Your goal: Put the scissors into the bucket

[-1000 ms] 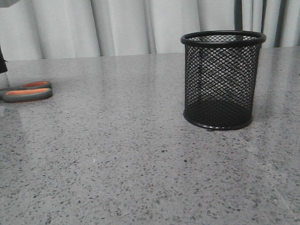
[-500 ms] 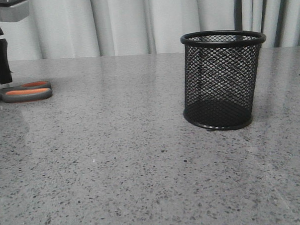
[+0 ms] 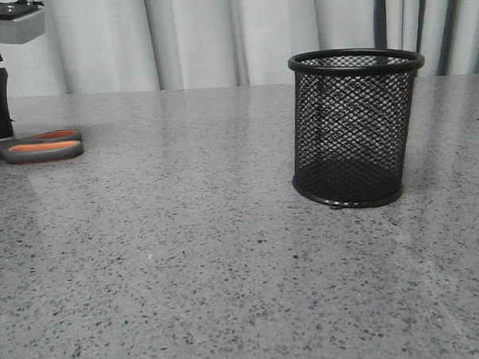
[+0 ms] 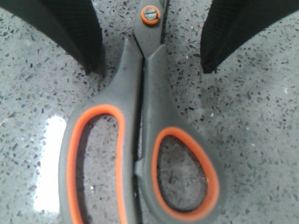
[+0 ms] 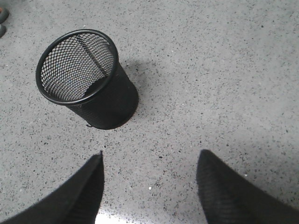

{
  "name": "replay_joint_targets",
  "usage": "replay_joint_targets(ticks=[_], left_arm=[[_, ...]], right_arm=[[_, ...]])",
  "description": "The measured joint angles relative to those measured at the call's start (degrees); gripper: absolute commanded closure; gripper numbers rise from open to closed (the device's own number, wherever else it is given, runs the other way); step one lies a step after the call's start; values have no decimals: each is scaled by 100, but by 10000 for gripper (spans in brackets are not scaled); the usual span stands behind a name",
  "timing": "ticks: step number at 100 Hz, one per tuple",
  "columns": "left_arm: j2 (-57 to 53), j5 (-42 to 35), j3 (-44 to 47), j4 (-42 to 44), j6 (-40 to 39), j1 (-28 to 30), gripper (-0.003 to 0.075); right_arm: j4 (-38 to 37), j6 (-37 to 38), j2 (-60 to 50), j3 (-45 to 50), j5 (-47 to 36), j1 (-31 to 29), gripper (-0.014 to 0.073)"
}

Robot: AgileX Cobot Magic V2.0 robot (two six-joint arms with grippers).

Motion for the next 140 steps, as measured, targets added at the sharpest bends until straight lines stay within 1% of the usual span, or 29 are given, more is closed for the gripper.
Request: replay_joint_targets(ticks=[60,66,75,77,101,120,123,140], left_arm=[[36,-10,-9,-276,12,0,306],[72,26,-35,-276,12,0,332],[127,132,-78,-298,12,0,406],[136,145,-88,-298,12,0,435],[150,291,-93,-328,12,0,570],[162,291,-102,-345,-65,0,718],[162,291,-102,-345,-92,0,727],[175,280,-135,-324,-310,0,726]], right_arm=[[0,0,96,0,13,0,201],[0,0,96,0,13,0,201],[0,0,96,0,25,0,201],[0,0,96,0,25,0,201],[0,0,96,0,51,0,201],[0,0,96,0,53,0,201],[0,0,96,0,53,0,201],[0,-14,96,0,53,0,201]])
